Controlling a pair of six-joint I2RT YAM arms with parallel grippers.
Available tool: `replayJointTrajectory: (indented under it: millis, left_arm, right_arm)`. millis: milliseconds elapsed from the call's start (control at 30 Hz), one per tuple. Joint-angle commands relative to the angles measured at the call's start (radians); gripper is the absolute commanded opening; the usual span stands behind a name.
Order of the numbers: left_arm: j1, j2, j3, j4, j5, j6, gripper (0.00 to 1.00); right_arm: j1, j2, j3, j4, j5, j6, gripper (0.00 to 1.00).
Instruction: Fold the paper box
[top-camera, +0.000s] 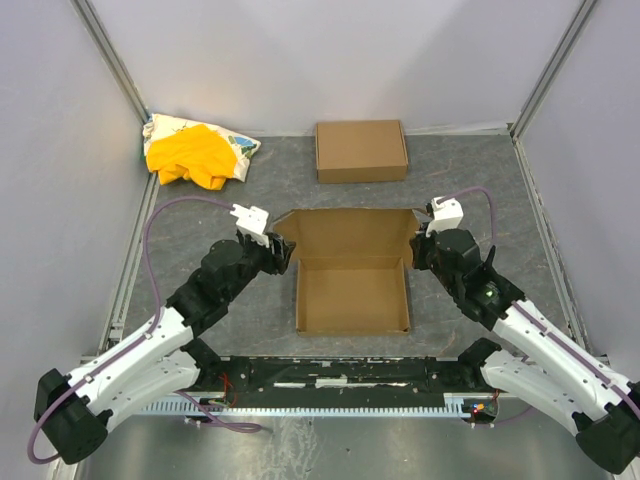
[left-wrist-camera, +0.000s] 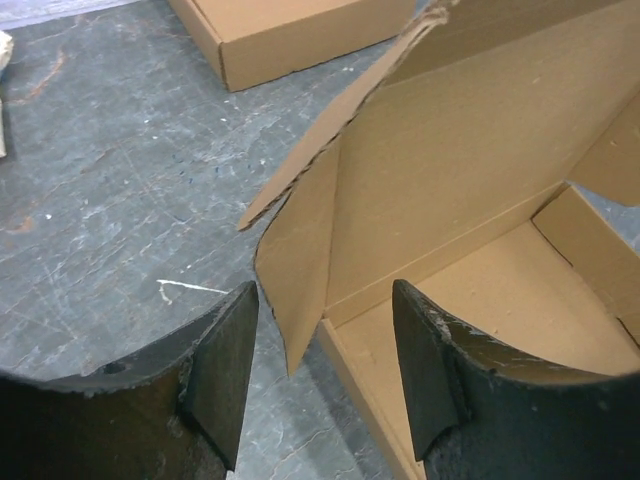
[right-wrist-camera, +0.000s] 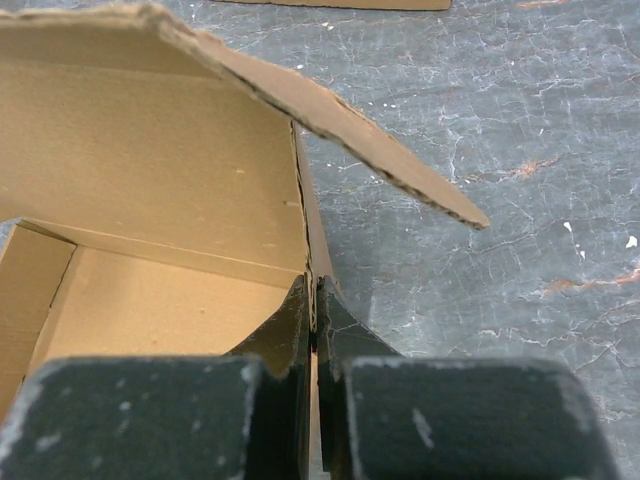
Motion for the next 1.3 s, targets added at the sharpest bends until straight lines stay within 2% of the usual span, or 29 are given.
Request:
replayJointTrajectory:
  millis: [0,67,233,533,967,1267]
  left_arm:
    - [0.0,0.02,0.021,0.097,0.07,-0.076,0.58]
    - [-0.001,0.021,0.022,0.097,0.089,-0.101,0.49]
    - [-0.005,0.003,0.009,0.099,0.106,-0.172,0.33]
    - [-0.024,-0.036,-0.032,0.063,0.136,-0.259,0.26]
    - [-0.058,-0.138,-0.135,-0.011,0.164,-0.333,0.21]
    - [-0.065,-0.244,-0.213,-0.049,0.141,-0.386,0.16]
  right_arm:
    - [-0.001,-0.002,0.033,0.021,-0.012,0.046,0.02]
    - [-0.001,-0.002,0.029,0.021,-0.014,0.06,0.02]
    - [-0.002,0.016,0.033,0.007,0.0,0.146,0.02]
    - [-0.002,0.034,0.011,-0.025,-0.055,0.255,0.02]
    - [0.002,-0.144,-0.103,-0.13,-0.114,0.281,0.02]
    - [0.019,-0.214,-0.171,-0.129,-0.145,0.376,0.02]
